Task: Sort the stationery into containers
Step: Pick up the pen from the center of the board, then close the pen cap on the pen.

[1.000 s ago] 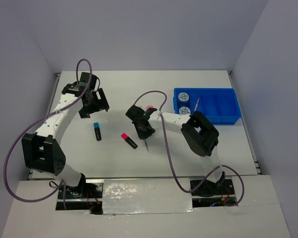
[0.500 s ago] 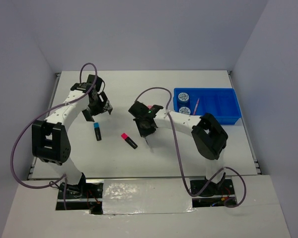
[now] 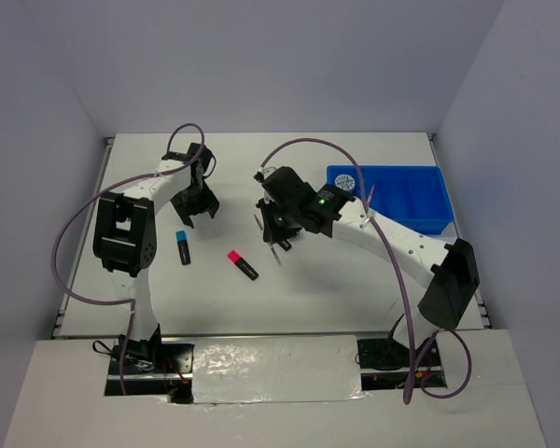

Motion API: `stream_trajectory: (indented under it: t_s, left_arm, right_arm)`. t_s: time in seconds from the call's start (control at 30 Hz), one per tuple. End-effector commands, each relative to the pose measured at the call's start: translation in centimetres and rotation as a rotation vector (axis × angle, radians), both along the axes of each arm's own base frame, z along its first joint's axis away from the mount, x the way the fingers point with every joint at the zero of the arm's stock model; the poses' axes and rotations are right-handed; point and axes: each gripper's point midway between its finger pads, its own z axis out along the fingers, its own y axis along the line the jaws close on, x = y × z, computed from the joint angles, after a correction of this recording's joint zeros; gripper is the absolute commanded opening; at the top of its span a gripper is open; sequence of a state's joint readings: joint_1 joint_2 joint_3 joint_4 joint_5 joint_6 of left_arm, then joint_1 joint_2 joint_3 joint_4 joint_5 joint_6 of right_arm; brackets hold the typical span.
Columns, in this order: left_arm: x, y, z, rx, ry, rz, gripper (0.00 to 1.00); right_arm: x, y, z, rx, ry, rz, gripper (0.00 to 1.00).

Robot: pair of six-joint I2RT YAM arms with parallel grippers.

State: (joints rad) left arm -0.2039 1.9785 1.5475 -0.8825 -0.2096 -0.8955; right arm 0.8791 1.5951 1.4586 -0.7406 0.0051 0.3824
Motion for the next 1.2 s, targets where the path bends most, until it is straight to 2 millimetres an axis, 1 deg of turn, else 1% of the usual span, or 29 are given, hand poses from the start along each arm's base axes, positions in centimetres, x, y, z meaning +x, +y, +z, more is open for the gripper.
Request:
stream_trajectory:
  t_s: [0.0, 0.1, 0.13, 0.17, 0.23, 0.3, 0.37, 0.4, 0.43, 0.5, 0.53, 0.6, 0.67, 0.7, 0.73, 0.77, 0.8, 0.83, 0.87, 0.9, 0.93, 0.97, 1.0, 1.03, 1.07, 1.1, 1.13, 1.17]
  left_arm:
    - [0.9, 0.2, -0.2, 0.028, -0.001, 0.028, 0.72]
    - [0.9, 0.2, -1.2, 0.034, 0.021, 0.036, 0.69]
    - [0.9, 0.2, -1.5, 0.034, 0.026, 0.037, 0.67]
    - [1.0, 0.1, -1.7, 0.032, 0.019, 0.036, 0.62]
    - [1.0, 0.2, -2.0, 0.037, 0.019, 0.038, 0.59]
    - [1.1, 0.3, -2.3, 0.043, 0.024, 0.036, 0.58]
    - [1.0, 0.1, -3.1, 0.038, 0.038, 0.028, 0.56]
    - [1.0, 0.1, -3.3, 0.037, 0.041, 0.028, 0.51]
    - [0.9, 0.0, -3.6, 0.031, 0.049, 0.025, 0.44]
    - [0.4, 0.0, -4.2, 0.027, 0.060, 0.025, 0.45]
    - [0.7, -0.1, -4.2, 0.021, 0.043, 0.025, 0.45]
    - [0.4, -0.1, -4.7, 0.018, 0.050, 0.023, 0.44]
    - [0.5, -0.1, -4.9, 0.019, 0.053, 0.015, 0.31]
    - [0.4, -0.1, -5.1, 0.021, 0.059, 0.014, 0.28]
    - [0.3, -0.1, -5.2, 0.023, 0.060, 0.014, 0.27]
    - [0.2, -0.1, -5.4, 0.022, 0.059, 0.008, 0.17]
    - [0.1, 0.0, -5.5, 0.022, 0.059, 0.005, 0.11]
    - [-0.1, 0.0, -5.6, 0.023, 0.064, 0.002, 0.00]
    - [-0.1, 0.0, -5.5, 0.021, 0.059, -0.007, 0.00]
    - [0.1, -0.4, -4.7, -0.006, 0.032, -0.034, 0.00]
    - [0.2, -0.9, -3.8, -0.031, 0.014, -0.039, 0.00]
    - [0.1, -1.2, -3.2, -0.053, 0.000, -0.058, 0.00]
    - [0.2, -1.9, -2.2, -0.089, -0.031, -0.077, 0.00]
    - [1.3, -3.9, 1.0, -0.202, -0.137, -0.125, 0.00]
    - [1.0, -4.8, 2.0, -0.248, -0.169, -0.154, 0.00]
    - [1.4, -6.9, 5.8, -0.355, -0.285, -0.220, 0.00]
    - [1.9, -7.3, 8.2, -0.364, -0.366, -0.244, 0.00]
    - [1.3, -8.5, 9.6, -0.429, -0.396, -0.272, 0.00]
  right_arm:
    - [-1.5, -0.5, 2.3, 0.033, -0.016, 0.066, 0.00]
    - [-1.8, -0.6, 2.8, 0.038, -0.022, 0.089, 0.00]
    - [-1.9, -0.5, 2.8, 0.041, -0.016, 0.100, 0.00]
    - [-1.9, -0.4, 3.0, 0.042, -0.023, 0.111, 0.00]
    - [-2.0, -0.4, 3.0, 0.044, -0.021, 0.119, 0.00]
    - [-2.0, -0.2, 3.1, 0.048, -0.024, 0.132, 0.00]
    - [-2.0, 0.0, 3.3, 0.051, -0.024, 0.140, 0.00]
    - [-2.0, 0.1, 3.3, 0.052, -0.023, 0.145, 0.00]
    - [-1.9, 0.2, 3.5, 0.056, -0.026, 0.148, 0.00]
    - [-1.9, 0.3, 3.6, 0.054, -0.027, 0.155, 0.00]
    - [-1.8, 0.4, 3.8, 0.058, -0.029, 0.155, 0.00]
    - [-1.8, 0.5, 3.9, 0.058, -0.030, 0.161, 0.00]
    - [-1.8, 0.6, 4.1, 0.063, -0.032, 0.165, 0.00]
    - [-1.9, 0.7, 4.2, 0.065, -0.031, 0.170, 0.00]
    - [-1.9, 0.7, 4.2, 0.066, -0.029, 0.171, 0.00]
    - [-1.8, 0.8, 4.4, 0.076, -0.034, 0.174, 0.00]
    - [-2.1, 1.1, 4.5, 0.088, -0.025, 0.187, 0.00]
    - [-2.3, 1.2, 4.2, 0.092, -0.014, 0.196, 0.00]
    - [-2.4, 1.5, 4.3, 0.113, -0.013, 0.206, 0.00]
    - [-3.0, 1.8, 4.5, 0.177, 0.012, 0.233, 0.00]
    - [-2.7, 1.6, 4.5, 0.178, 0.012, 0.226, 0.00]
    - [-3.3, 1.5, 3.7, 0.193, 0.050, 0.225, 0.00]
    - [-3.1, 1.7, 3.7, 0.215, 0.040, 0.220, 0.00]
    - [-3.3, 1.5, 4.2, 0.235, 0.028, 0.211, 0.00]
    - [-3.6, 1.2, 3.4, 0.239, 0.048, 0.193, 0.00]
    - [-4.1, 1.5, 3.7, 0.293, 0.055, 0.185, 0.00]
    - [-4.0, 1.9, 5.1, 0.338, 0.020, 0.202, 0.00]
    - [-4.6, 1.8, 4.3, 0.367, 0.058, 0.174, 0.00]
